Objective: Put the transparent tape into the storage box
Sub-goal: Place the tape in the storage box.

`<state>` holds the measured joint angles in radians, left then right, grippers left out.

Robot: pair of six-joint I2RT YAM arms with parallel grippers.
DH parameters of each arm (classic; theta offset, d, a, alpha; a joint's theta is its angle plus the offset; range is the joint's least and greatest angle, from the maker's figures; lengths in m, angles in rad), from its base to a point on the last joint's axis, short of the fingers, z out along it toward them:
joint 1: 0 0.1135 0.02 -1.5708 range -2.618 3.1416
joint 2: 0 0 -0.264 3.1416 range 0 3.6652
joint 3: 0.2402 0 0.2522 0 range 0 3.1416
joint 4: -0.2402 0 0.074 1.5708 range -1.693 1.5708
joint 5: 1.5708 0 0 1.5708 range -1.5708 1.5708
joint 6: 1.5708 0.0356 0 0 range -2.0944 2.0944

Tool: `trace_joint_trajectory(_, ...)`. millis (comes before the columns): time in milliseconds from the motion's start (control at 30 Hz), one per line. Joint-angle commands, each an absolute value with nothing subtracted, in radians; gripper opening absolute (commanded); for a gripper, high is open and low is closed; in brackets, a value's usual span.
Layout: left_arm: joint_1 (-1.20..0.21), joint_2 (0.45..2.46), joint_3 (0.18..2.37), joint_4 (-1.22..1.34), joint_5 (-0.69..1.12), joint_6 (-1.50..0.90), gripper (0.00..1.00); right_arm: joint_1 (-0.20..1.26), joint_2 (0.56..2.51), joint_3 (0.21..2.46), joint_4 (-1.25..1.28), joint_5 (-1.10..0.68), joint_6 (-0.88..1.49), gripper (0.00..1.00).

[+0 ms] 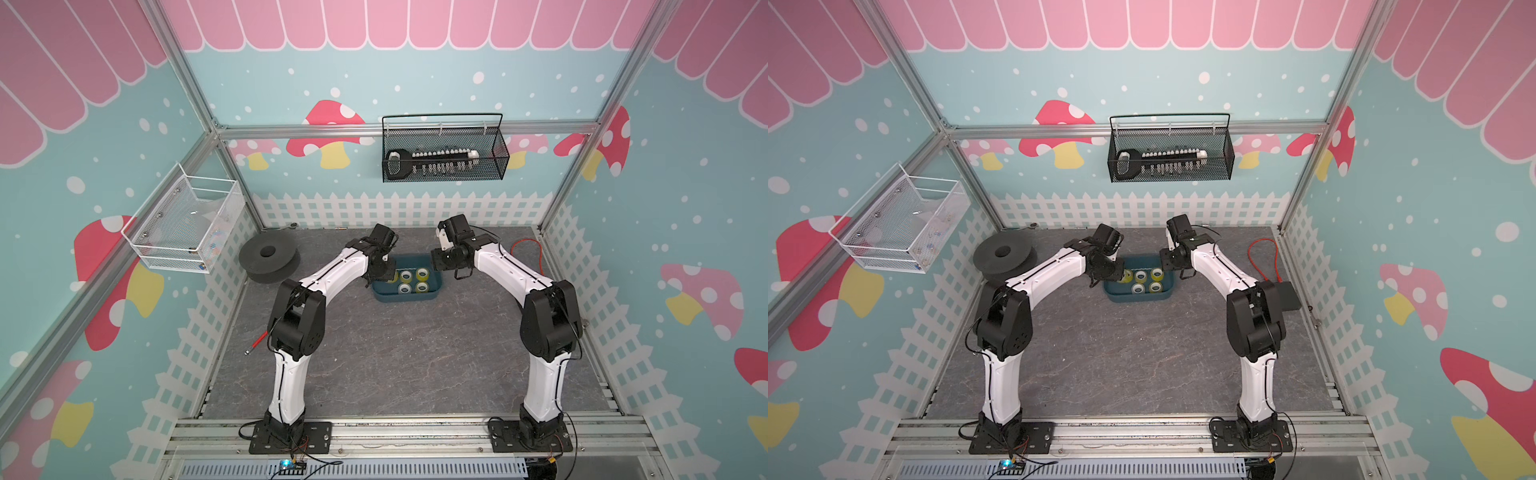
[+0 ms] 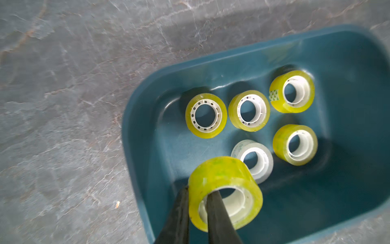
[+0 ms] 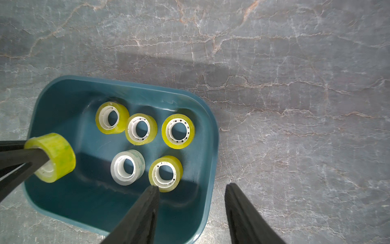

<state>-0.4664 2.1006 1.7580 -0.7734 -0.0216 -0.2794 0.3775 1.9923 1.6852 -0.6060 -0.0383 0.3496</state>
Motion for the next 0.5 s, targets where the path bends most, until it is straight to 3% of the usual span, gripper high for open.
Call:
trace_joint_trajectory(0, -0.471, 2.134, 1.801, -0.779, -0.008, -0.253, 0.16, 0.357, 2.028, 1.718, -0.616, -0.057, 0.356, 0.56)
trace_joint_trajectory(467, -0.471, 2.188, 1.775, -0.779, 0.010, -0.232, 0.17, 0.341, 2.093, 1.772, -0.637, -0.082, 0.355, 0.56)
